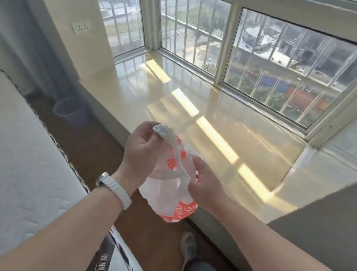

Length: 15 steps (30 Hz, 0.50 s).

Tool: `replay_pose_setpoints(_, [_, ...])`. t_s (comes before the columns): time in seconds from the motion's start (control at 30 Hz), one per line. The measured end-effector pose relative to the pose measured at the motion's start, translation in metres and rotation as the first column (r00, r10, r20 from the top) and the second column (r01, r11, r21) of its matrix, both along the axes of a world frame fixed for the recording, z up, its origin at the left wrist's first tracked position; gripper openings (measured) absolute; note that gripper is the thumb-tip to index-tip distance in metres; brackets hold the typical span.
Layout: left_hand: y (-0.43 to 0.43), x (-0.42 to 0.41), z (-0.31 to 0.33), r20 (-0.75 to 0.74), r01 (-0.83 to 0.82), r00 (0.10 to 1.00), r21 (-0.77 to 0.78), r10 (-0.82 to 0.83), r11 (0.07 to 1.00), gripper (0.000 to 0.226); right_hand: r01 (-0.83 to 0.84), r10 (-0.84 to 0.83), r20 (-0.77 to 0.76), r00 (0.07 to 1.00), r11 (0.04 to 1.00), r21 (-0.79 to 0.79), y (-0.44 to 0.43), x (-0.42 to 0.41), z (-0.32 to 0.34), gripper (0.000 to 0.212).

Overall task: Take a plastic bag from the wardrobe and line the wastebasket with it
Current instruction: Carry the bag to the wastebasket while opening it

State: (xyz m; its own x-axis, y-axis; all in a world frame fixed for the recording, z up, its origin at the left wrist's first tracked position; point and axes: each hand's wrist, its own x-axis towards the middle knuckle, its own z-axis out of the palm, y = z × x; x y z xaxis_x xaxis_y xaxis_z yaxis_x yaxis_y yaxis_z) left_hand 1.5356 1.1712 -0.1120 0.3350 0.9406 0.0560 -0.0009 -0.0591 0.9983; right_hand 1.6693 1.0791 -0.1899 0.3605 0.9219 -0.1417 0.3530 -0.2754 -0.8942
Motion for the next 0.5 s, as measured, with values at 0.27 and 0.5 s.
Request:
replay_pose_setpoints(0.27, [0.101, -0.003, -0.008, -0.089, -0.178, 0.980, 0.032, 0.181, 0.983, 0.010, -0.192, 0.188, -0.085, 0.978, 0.981, -0.034, 0.132, 0.010, -0.028, 0.046])
replay_pose_setpoints(0.5, [0.192, 0.002, -0.006, -0.157, -0.348, 0.925, 0.019, 0.347, 0.937, 0.005, -0.331, 0.325, -0.139, 0.935, 0.943, -0.022, 0.247, 0.021, -0.027, 0.034])
